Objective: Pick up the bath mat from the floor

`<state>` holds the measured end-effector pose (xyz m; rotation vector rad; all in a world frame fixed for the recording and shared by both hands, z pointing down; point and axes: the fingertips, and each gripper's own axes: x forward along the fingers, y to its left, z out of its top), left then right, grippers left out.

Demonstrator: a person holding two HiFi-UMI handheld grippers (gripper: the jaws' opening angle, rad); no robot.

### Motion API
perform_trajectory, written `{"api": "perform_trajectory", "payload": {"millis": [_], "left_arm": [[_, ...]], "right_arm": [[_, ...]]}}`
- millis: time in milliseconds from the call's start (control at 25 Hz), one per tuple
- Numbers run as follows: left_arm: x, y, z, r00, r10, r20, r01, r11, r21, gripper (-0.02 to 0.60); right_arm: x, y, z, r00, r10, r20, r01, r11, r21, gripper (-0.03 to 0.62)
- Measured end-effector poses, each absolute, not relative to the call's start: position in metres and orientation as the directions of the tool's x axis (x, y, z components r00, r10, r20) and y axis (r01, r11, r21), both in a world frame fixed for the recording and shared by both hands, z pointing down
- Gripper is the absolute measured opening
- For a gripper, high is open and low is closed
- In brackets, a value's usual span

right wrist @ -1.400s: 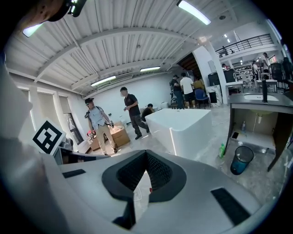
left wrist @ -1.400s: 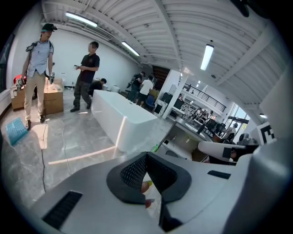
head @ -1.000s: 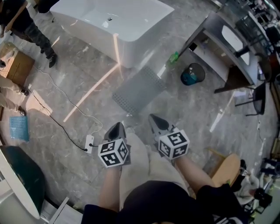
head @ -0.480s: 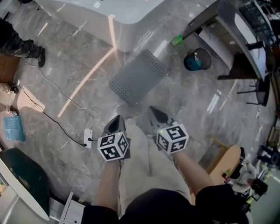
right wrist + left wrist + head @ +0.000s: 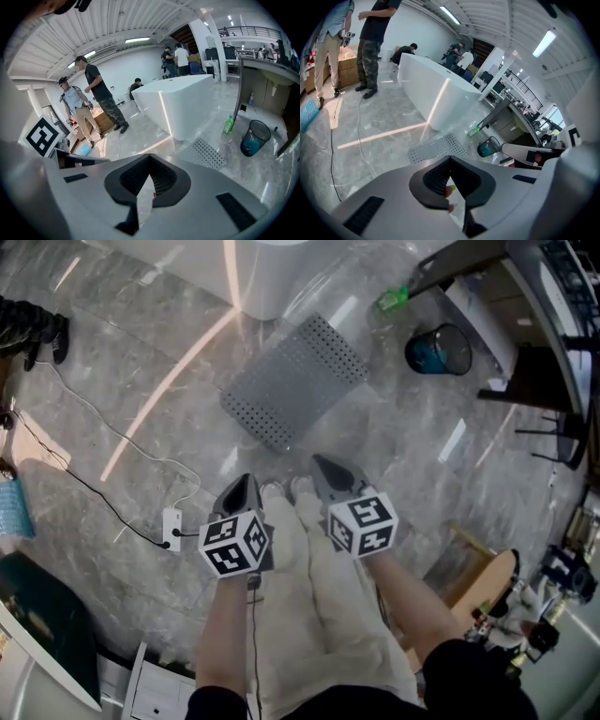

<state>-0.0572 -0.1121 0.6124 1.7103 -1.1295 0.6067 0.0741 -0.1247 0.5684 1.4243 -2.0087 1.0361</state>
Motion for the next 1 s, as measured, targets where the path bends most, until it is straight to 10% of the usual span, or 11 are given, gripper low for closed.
{"api": "perform_trajectory", "payload": {"millis": [1000], "left_arm": [[-0.066,-0.101,0.892,0.366,-0.278,0.888,-0.922,0.024,0.387,0.002]], "right_arm": [[0.08,-0.091,0.906,-0.306,-0.328,0.894,-0.951,0.143,-0.273,0.023]]}}
